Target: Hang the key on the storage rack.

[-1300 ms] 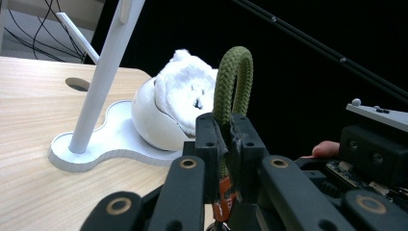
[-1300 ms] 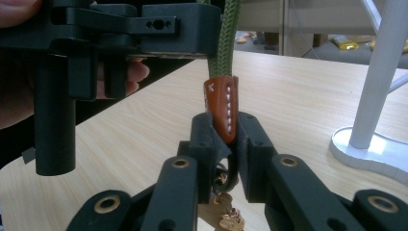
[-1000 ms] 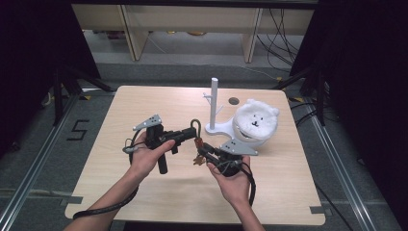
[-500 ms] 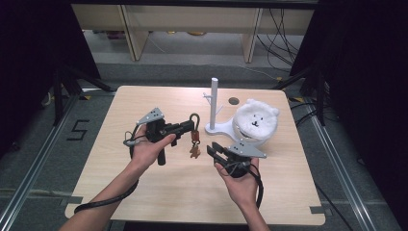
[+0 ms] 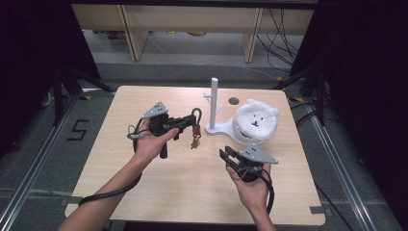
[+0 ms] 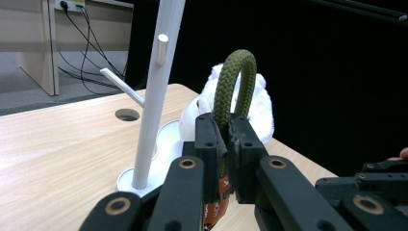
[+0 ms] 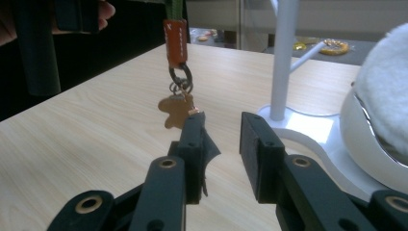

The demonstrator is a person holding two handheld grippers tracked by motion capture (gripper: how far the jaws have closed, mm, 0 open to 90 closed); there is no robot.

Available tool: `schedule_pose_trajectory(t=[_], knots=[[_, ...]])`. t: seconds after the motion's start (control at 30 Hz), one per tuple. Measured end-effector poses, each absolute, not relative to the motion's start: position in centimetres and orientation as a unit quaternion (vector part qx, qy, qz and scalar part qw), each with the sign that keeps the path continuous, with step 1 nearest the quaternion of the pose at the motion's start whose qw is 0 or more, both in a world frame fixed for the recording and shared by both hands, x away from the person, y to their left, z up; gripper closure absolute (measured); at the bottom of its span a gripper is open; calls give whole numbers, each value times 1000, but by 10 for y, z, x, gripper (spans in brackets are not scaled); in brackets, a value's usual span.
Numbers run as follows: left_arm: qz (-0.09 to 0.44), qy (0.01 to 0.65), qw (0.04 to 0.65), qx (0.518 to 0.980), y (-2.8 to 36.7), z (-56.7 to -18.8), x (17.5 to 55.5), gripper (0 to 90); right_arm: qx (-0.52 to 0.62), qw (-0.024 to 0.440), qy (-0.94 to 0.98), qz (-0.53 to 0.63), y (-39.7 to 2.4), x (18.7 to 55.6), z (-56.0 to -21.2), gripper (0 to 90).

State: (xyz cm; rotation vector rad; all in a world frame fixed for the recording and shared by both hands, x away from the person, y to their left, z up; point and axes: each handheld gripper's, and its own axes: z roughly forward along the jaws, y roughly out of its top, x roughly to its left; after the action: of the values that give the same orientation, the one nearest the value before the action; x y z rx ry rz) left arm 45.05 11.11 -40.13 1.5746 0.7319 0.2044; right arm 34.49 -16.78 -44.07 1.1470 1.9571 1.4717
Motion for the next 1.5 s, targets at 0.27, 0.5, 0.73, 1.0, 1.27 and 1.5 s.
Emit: schedule_pose_trajectory(t=[0.27,0.5,0.73,1.0,1.27,1.5], knots=[[93,321,637,694,109,-399,461,836,434,218,698,526,-177,339,-445,719],[95,327,629,699,106,-401,473,836,438,228,692,527,-189,337,-449,719],[98,332,629,696,106,-400,480,837,442,231,686,530,-194,336,-452,716],[100,337,625,697,102,-398,491,837,445,228,683,532,-196,336,-454,713],[100,344,621,697,98,-395,504,837,445,232,685,527,-196,336,-455,714],[96,349,620,697,96,-395,510,837,444,231,683,532,-196,336,-456,714]])
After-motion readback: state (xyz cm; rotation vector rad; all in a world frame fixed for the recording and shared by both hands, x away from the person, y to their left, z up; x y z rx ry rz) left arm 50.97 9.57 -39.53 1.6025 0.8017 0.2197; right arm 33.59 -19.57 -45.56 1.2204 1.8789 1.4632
